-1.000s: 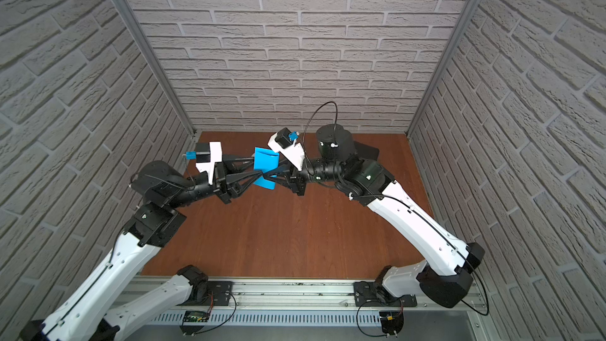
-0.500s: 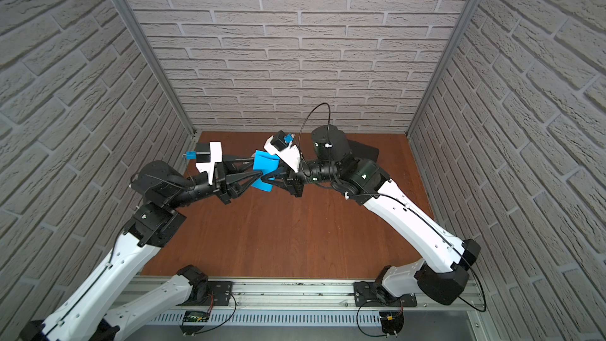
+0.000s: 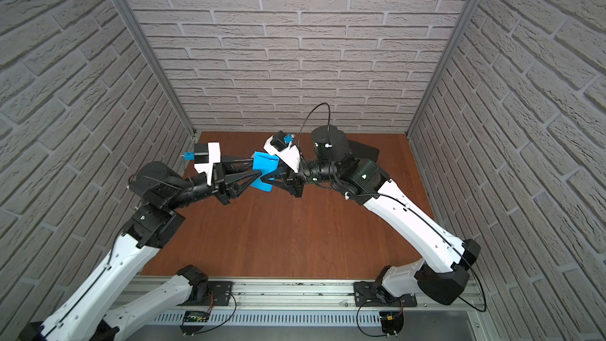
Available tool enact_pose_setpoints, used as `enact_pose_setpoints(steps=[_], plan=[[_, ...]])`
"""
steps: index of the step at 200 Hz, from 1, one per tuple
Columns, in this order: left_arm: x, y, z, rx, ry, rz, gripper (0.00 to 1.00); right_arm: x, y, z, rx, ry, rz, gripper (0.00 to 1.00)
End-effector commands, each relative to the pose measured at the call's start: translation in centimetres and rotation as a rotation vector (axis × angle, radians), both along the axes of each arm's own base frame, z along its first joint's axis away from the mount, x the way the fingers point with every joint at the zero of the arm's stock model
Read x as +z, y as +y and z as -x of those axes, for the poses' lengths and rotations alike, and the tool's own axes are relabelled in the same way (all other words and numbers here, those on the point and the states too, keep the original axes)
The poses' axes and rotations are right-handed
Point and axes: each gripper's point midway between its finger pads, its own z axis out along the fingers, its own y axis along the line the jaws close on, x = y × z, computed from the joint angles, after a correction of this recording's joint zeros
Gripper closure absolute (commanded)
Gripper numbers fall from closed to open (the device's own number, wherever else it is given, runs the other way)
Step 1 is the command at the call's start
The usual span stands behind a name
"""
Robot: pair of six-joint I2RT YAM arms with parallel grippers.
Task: Fold the square paper along the opposite sides
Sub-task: Smooth out the paper.
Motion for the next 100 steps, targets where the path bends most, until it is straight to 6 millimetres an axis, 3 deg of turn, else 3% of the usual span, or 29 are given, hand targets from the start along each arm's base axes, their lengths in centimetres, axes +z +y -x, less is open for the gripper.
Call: enact_pose_setpoints(steps=[1,100], plan=[[1.5,0.31,0.46,0.0,-0.051,0.027,0.6,1.26,0.31,0.34,0.014,-0.034,-0.023,0.8],[1.39,0.14,0.28,-0.008,-0.044,0.025,0.6,0.95,0.62,0.13,0.015,-0.026,-0.011,0.81]])
